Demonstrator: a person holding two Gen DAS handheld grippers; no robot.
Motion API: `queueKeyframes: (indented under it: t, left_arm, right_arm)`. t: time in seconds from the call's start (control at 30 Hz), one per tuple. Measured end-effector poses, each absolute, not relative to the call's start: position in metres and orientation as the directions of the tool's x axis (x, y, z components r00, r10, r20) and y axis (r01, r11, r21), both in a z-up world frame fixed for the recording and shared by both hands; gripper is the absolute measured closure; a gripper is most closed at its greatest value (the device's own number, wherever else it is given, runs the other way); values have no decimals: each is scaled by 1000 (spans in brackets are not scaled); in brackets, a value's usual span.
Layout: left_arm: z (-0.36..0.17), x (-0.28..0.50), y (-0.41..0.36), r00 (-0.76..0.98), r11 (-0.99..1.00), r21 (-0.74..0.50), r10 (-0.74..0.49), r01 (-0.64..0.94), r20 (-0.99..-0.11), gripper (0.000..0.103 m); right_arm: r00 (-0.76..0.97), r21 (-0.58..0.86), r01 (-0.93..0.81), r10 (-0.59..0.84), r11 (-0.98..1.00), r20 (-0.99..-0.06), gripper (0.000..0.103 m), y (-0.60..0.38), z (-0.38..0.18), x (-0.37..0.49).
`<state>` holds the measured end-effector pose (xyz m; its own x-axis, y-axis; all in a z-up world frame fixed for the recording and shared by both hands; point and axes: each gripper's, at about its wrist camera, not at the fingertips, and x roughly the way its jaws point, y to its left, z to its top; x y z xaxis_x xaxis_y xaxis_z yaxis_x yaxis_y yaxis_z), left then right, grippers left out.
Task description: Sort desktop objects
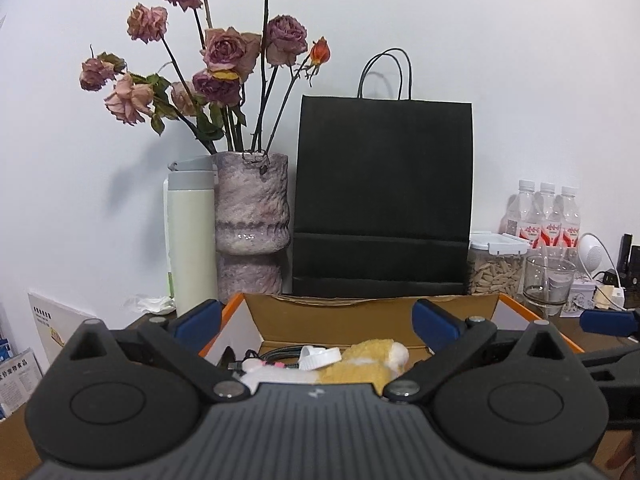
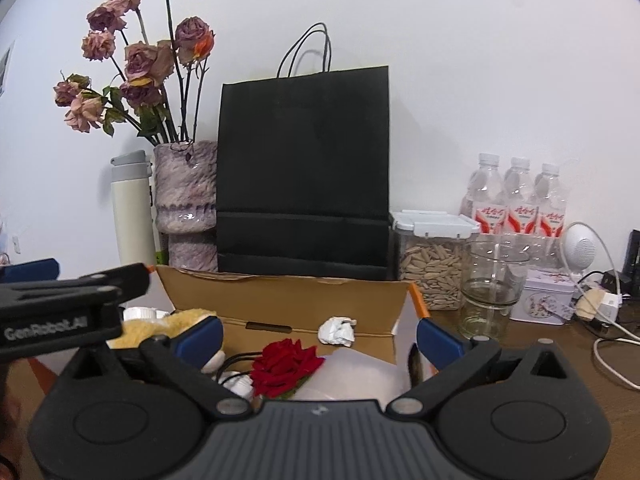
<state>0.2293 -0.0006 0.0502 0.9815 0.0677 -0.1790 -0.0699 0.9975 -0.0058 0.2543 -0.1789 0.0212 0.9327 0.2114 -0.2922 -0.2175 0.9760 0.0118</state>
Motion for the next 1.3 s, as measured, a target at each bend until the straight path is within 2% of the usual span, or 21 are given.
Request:
queueKeyframes:
  t: [0.3, 0.6, 0.9, 1.3]
  left_arm:
    - [50, 187, 3, 980, 999, 24, 50, -47, -191, 0]
    - [40, 144, 7, 962, 999, 47, 30, -18, -273, 0]
    - [20, 113, 6, 915, 999, 22, -14, 25, -403, 0]
    - [11, 102, 6, 883, 999, 17, -21, 33, -470, 0]
  right_arm:
    - [934, -3, -219, 208, 976, -290, 0, -193, 18, 211]
    - [908, -10, -269, 250, 963, -336, 0, -194, 11, 160]
    - [868, 36, -310, 298, 950, -398, 0, -193, 4, 123]
    - [834, 75, -331, 329, 941, -443, 0, -194, -4, 105]
